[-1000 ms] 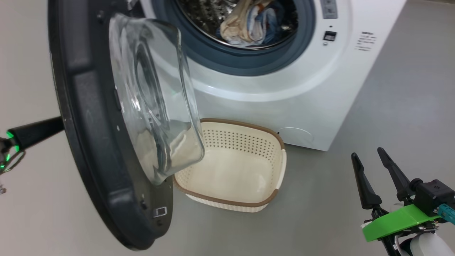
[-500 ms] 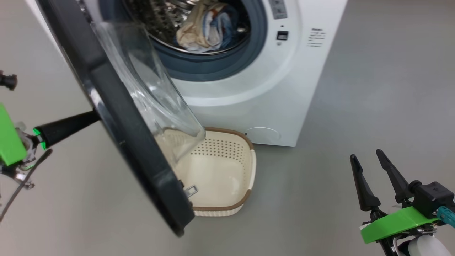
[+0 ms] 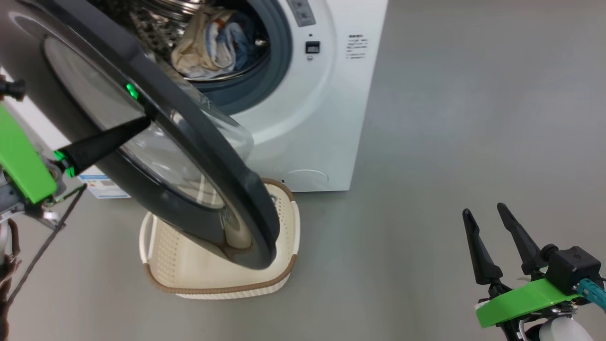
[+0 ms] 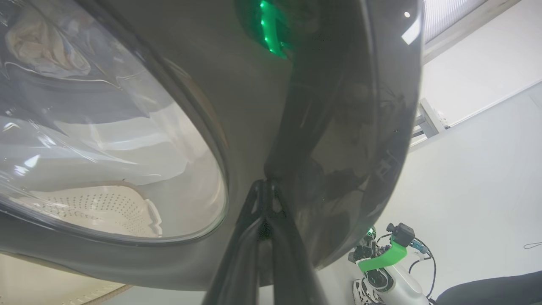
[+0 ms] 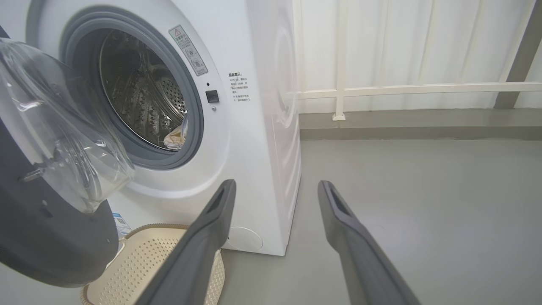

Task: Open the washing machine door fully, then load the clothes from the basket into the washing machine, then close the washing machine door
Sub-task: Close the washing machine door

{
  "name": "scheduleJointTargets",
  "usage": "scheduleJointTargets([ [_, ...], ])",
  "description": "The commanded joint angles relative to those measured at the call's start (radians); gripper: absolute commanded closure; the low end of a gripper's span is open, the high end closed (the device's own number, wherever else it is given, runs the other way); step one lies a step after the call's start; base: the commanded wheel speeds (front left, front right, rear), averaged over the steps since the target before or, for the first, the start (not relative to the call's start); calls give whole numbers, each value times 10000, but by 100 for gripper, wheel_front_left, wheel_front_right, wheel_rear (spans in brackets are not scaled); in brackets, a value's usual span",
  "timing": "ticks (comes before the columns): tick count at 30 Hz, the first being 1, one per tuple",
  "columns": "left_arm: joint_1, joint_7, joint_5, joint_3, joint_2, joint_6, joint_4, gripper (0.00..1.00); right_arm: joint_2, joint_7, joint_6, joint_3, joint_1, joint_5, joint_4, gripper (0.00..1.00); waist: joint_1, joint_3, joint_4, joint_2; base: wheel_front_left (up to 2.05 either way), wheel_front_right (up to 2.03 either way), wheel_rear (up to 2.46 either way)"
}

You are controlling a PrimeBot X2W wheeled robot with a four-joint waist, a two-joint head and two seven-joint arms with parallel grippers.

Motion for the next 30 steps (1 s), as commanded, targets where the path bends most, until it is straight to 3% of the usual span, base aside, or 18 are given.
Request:
scheduleJointTargets([
  [1, -681, -241, 206, 323, 345, -81, -212, 100, -72, -82, 44, 158, -21, -111, -276, 0, 0, 147, -344, 0, 0, 0, 0],
  [5, -1004, -958, 558, 257, 396, -81, -3, 100, 29, -82, 44, 157, -140, -125, -320, 0, 0, 335, -712, 0, 0, 0, 0],
  [13, -1159, -1325, 536, -60, 556, -82, 235, 100, 99, -82, 44, 68, -168, -143, -336, 0, 0, 460, -872, 0, 0, 0, 0],
  [30, 466, -2447, -57, 14, 1085, -82, 194, 100, 56, -82, 44, 104, -55, -152, -235, 0, 0, 97, -174, 0, 0, 0, 0],
])
